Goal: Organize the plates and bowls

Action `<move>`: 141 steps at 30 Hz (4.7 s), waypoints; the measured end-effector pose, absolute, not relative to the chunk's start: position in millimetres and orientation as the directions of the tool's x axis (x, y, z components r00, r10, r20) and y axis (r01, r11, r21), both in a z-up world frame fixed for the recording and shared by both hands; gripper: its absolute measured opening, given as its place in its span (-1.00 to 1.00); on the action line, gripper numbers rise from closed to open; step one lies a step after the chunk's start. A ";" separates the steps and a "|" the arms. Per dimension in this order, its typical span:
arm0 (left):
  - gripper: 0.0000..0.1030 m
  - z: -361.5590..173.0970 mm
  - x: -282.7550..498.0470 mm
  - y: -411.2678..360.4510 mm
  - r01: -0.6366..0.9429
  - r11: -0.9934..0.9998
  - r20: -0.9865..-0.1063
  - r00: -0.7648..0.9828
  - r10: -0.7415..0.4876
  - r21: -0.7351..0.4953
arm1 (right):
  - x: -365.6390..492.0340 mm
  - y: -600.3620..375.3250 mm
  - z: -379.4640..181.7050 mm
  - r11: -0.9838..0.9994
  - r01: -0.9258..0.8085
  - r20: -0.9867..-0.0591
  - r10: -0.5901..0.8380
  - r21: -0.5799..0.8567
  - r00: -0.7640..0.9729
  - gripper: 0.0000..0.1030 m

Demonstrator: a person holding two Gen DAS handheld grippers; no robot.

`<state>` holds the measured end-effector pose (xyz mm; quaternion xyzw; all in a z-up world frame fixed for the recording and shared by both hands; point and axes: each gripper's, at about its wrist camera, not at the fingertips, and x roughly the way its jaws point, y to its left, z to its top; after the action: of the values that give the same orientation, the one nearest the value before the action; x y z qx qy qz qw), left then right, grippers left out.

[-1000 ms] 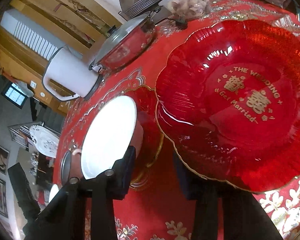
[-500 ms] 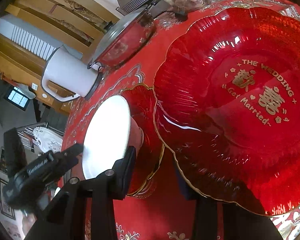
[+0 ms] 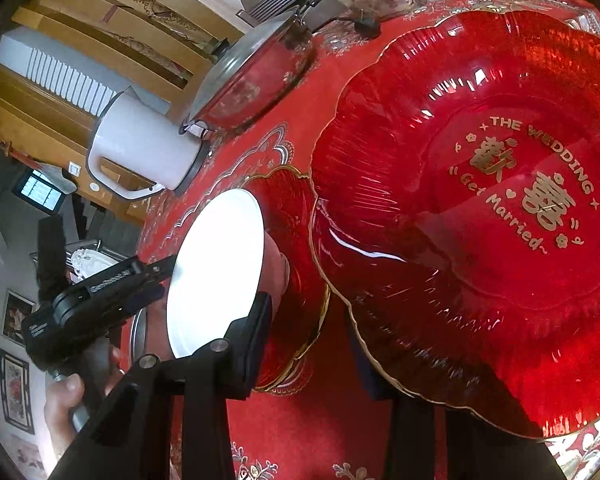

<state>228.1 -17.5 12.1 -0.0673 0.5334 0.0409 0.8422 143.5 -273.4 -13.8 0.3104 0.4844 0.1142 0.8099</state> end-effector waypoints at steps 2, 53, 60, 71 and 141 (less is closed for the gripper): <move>0.16 8.6 231.5 -22.2 -0.108 0.991 -0.911 0.411 -0.024 -0.076 | 143.0 -274.2 -14.0 0.780 0.116 -0.713 0.486 0.614 0.505 -0.23; -0.45 -6.0 247.2 -21.1 -0.082 0.922 -0.894 0.287 -0.343 -0.379 | 129.9 -296.8 -24.4 0.678 0.108 -0.632 0.601 0.727 0.489 -0.38; -0.46 -10.6 246.9 -18.3 -0.091 0.906 -0.882 0.288 -0.373 -0.413 | 128.8 -300.7 -23.1 0.665 0.105 -0.616 0.605 0.739 0.504 -0.38; -0.80 -9.4 238.0 -23.6 -0.068 0.906 -0.878 0.284 -0.385 -0.419 | 139.8 -289.5 -23.5 0.719 0.092 -0.663 0.573 0.689 0.483 -0.68; -0.82 29.9 219.3 -221.4 0.198 0.966 -0.870 0.431 -0.240 -0.168 | 144.3 -393.9 31.1 0.974 0.140 -0.887 0.095 0.176 0.452 -0.24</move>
<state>219.3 -221.4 29.9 -0.0204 0.5177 -0.1294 0.8455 144.3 -393.9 31.1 0.1125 0.5231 -0.0134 0.8447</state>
